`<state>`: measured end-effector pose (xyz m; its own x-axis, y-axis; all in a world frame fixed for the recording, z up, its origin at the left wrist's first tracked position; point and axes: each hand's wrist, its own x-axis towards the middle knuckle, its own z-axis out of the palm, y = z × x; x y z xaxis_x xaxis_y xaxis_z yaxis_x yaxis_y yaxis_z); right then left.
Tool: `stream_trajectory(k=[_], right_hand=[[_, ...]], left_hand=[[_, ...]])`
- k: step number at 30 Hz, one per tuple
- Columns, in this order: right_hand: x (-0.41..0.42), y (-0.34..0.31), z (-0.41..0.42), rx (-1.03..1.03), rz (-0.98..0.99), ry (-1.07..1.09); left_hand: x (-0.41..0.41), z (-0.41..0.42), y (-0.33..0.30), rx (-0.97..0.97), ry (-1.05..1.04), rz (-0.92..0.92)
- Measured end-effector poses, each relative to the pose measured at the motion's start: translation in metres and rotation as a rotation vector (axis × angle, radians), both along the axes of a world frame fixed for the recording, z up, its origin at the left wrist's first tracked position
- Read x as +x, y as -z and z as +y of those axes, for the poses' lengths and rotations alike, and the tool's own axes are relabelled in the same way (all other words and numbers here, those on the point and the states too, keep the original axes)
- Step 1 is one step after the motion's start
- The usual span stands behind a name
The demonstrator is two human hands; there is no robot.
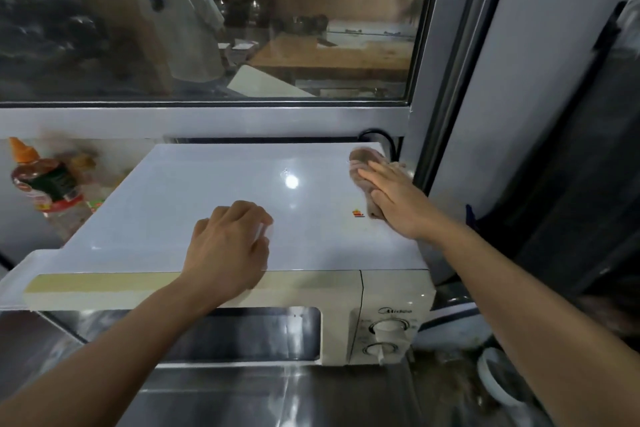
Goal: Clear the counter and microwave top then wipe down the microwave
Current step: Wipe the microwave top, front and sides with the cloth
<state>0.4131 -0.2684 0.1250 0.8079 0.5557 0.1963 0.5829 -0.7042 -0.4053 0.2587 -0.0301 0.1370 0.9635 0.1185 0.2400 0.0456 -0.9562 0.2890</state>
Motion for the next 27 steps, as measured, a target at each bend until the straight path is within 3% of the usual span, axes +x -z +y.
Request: stream_trajectory(k=[7,12,18,27], right_hand=[[-0.108,0.001,-0.034,-0.021,0.068,-0.069],[-0.09,-0.013,-0.035,-0.088,0.111,-0.011],[-0.048,-0.008,0.015,-0.193,-0.023,0.072],[-0.144,-0.01,0.119,-0.116,-0.045,-0.15]], left_hand=[[0.0,-0.001,0.0,-0.032,0.007,0.017],[-0.002,0.014,-0.005,-0.078,0.072,0.076],[-0.028,0.056,-0.01,-0.033,-0.026,-0.013],[-0.039,0.083,-0.004,-0.002,-0.055,0.032]])
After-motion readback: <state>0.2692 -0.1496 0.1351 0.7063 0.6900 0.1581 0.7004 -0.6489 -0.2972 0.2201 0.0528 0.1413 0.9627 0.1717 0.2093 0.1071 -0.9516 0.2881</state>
